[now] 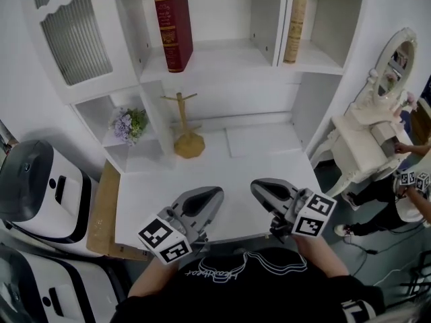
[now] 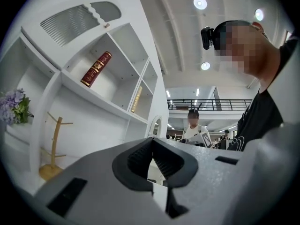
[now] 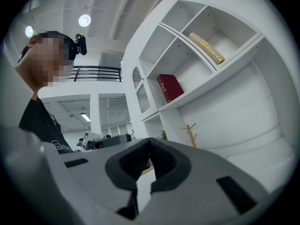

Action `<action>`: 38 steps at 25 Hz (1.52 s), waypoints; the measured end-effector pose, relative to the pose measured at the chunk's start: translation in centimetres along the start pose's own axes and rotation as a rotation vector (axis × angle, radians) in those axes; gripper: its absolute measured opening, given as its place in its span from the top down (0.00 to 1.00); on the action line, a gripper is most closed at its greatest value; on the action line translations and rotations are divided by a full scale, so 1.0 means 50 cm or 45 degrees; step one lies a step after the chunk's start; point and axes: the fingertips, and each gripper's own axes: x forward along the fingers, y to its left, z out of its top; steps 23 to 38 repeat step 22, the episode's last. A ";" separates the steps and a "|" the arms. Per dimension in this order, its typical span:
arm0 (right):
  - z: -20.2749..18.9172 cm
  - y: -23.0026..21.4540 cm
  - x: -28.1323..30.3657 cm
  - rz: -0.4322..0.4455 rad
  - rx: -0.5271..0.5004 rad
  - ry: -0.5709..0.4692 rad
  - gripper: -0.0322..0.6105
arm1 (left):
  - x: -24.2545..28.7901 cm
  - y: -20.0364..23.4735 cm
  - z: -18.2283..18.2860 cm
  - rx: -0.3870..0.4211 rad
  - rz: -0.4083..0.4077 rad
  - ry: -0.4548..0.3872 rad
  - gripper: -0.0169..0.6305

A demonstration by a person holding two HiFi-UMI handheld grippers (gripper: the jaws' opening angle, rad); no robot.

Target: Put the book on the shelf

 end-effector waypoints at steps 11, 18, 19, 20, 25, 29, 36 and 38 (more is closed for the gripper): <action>-0.033 0.022 0.002 -0.042 0.013 0.026 0.95 | -0.020 -0.002 -0.019 0.017 0.014 0.034 0.97; -0.042 0.027 0.004 -0.050 0.016 0.032 0.95 | -0.027 0.003 -0.024 -0.004 0.018 0.038 0.97; -0.044 0.027 0.005 -0.051 0.018 0.034 0.95 | -0.028 0.002 -0.025 -0.003 0.017 0.040 0.97; -0.046 0.026 0.005 -0.053 0.021 0.037 0.95 | -0.028 0.002 -0.027 -0.003 0.017 0.043 0.97; -0.050 0.025 0.004 -0.058 0.026 0.041 0.95 | -0.028 0.001 -0.030 -0.006 0.016 0.048 0.97; -0.050 0.025 0.004 -0.058 0.026 0.041 0.95 | -0.028 0.001 -0.030 -0.006 0.016 0.048 0.97; -0.050 0.025 0.004 -0.058 0.026 0.041 0.95 | -0.028 0.001 -0.030 -0.006 0.016 0.048 0.97; -0.050 0.025 0.004 -0.058 0.026 0.041 0.95 | -0.028 0.001 -0.030 -0.006 0.016 0.048 0.97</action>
